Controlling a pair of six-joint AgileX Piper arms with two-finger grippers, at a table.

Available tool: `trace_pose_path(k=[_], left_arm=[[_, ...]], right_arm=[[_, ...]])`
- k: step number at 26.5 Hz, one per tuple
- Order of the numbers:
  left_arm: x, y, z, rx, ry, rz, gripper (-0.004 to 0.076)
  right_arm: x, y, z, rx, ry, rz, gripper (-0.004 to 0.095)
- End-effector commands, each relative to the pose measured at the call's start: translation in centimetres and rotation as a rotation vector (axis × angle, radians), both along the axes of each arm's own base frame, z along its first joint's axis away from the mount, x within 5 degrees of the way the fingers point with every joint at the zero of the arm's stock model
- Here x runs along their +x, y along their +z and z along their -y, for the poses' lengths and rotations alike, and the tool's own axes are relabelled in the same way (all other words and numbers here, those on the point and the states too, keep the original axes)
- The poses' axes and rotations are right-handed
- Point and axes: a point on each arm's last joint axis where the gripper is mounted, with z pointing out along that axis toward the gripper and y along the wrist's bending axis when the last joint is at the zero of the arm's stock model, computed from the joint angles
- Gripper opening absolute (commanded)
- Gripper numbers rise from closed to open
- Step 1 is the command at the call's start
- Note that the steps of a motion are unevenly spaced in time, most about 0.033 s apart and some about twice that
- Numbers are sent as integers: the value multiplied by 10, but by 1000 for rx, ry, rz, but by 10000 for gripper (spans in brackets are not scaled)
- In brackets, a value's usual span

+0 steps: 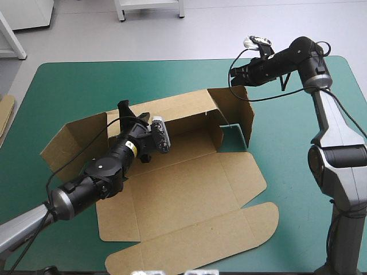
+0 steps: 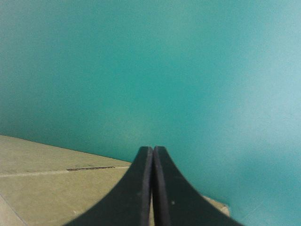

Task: Fold the box

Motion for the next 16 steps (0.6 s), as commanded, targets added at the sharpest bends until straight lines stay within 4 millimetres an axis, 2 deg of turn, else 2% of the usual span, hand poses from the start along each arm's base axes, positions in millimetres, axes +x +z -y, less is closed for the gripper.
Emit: trace_pose_path(k=[1,9,16], left_arm=[[-2,4,-4,-75,68,-23,-8],[-2,4,-4,-75,68,-23,-9],[-2,4,-4,-90,72,-26,-8]], right_arm=[[-18,43,-2,39,18,98,-19],[-18,26,-2,42,25,34,-19],[-36,31,-2,24,71,49,-19]])
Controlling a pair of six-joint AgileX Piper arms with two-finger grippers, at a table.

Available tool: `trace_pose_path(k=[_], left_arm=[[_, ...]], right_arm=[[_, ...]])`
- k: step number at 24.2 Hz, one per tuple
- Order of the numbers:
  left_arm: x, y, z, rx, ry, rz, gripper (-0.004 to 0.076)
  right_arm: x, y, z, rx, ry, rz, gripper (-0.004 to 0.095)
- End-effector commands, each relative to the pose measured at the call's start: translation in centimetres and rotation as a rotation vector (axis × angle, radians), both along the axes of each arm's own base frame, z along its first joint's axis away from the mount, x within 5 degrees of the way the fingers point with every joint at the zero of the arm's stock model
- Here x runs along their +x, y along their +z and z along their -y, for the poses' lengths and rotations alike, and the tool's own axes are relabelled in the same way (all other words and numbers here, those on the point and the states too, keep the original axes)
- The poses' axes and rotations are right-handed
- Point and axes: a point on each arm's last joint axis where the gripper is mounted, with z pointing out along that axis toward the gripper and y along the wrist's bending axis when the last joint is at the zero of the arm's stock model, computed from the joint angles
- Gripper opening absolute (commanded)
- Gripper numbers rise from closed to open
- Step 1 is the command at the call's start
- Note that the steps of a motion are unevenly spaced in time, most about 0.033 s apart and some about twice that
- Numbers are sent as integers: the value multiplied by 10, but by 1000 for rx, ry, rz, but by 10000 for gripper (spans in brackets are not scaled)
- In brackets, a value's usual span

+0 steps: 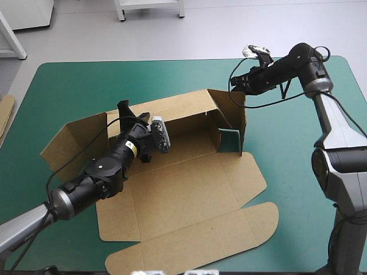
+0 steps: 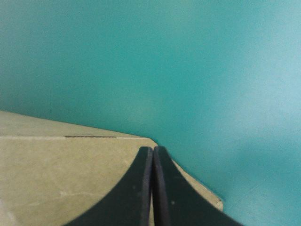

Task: Fold the box

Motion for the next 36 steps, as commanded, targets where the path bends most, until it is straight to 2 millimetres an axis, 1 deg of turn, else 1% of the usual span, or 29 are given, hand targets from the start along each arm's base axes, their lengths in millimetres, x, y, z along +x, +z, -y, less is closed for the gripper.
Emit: trace_pose_path(k=[1,5,8,13,16,20,24,29,31,34,36], left_arm=[[-2,4,-4,-83,69,-25,-8],[-2,4,-4,-85,70,-25,-9],[-2,4,-4,-85,70,-25,-9],[-2,4,-4,-87,71,-26,-9],[-2,4,-4,-87,71,-26,-9],[-2,4,-4,-89,72,-26,-8],[-2,4,-4,-89,72,-26,-8],[-2,4,-4,-89,72,-26,-8],[-2,4,-4,-89,72,-26,-8],[-2,4,-4,-89,72,-26,-8],[-2,4,-4,-90,73,-27,-9]], right_arm=[[-23,46,-1,42,40,116,-19],[-26,47,-5,89,85,134,-19],[-28,38,-5,95,86,147,-17],[-50,36,-2,87,66,251,-17],[-59,34,-1,86,66,293,-17],[-68,22,-3,126,87,310,-17],[-76,5,-5,165,97,326,-16],[-92,-6,-2,150,89,395,-15],[-102,-9,-2,147,109,450,-15],[-109,-15,-1,143,116,467,-15],[-114,-24,-2,150,135,454,-15]])
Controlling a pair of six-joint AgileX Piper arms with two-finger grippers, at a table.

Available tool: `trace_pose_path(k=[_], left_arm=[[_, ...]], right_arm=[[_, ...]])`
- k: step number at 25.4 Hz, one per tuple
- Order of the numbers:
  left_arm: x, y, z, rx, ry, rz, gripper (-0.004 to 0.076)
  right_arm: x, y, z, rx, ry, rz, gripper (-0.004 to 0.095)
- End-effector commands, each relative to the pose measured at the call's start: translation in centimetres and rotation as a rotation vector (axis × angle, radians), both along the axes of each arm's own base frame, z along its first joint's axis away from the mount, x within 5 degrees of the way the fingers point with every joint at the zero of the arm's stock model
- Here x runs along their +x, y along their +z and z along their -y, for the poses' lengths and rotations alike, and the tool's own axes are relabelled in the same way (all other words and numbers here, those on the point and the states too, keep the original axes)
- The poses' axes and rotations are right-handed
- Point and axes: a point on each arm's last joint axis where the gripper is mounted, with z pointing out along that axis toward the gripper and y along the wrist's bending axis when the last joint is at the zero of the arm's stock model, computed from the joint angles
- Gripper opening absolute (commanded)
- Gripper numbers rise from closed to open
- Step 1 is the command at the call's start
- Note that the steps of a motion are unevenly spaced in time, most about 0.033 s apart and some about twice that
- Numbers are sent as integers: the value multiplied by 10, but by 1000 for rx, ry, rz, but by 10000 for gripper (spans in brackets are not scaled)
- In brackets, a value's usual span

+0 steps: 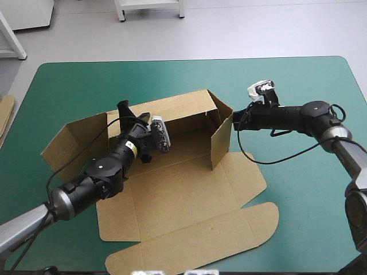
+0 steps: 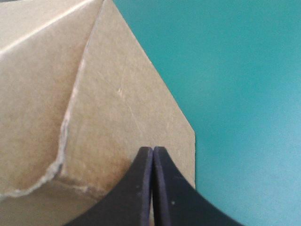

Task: Fold the box

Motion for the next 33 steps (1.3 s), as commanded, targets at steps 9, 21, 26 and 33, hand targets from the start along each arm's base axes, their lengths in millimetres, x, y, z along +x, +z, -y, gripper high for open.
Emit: trace_pose_path(k=[9,21,26,33], left_arm=[[-2,4,-4,-83,70,-25,-9],[-2,4,-4,-83,70,-25,-9],[-2,4,-4,-83,70,-25,-9],[-2,5,-5,-79,71,-22,-9]], right_arm=[[-23,15,-7,50,157,35,540],[-28,18,-11,102,219,30,540],[-29,17,-19,86,225,43,540],[-32,13,-29,32,242,31,536]])
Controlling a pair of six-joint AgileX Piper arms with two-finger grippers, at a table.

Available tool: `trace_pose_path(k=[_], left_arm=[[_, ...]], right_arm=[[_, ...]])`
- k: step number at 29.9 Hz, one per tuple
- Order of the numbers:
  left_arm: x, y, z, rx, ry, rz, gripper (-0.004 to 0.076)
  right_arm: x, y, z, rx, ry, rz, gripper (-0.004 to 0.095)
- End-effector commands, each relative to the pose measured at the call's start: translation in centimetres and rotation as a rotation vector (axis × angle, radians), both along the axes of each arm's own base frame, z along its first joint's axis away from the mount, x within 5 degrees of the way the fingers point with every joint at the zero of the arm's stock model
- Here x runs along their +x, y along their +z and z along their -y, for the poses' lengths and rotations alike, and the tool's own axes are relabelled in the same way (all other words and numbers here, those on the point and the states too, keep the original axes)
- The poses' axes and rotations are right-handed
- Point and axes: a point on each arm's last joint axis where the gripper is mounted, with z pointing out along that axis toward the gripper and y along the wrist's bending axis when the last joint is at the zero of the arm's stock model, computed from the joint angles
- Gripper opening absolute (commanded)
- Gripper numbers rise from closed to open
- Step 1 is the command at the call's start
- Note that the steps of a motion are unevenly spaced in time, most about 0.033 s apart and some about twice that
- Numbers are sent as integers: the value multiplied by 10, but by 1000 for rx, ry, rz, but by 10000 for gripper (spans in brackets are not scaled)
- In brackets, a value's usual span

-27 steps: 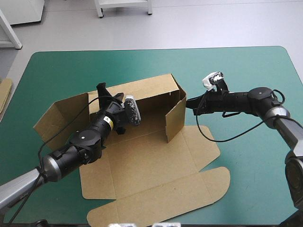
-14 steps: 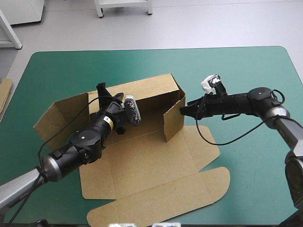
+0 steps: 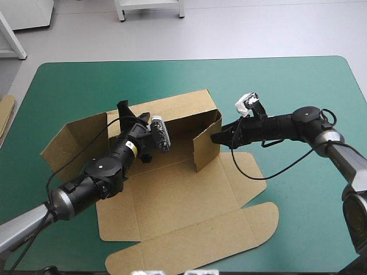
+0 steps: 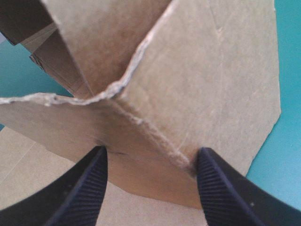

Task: Fold the box

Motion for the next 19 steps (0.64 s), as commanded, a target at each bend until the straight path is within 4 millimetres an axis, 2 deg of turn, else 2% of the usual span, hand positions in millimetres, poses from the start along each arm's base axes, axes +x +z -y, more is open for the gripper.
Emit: trace_pose_path(k=[1,12,16,19], left_arm=[[-2,5,-5,-72,69,-20,-9],[-1,5,-7,-63,89,-17,-8],[-1,5,-7,-63,89,-17,-9],[-1,5,-7,-63,89,-17,-8]], right_arm=[[-7,25,-3,43,4,57,532],[-12,44,3,4,-55,153,509],[-11,43,-2,-23,-65,178,509],[-13,42,-13,-48,-59,206,509]])
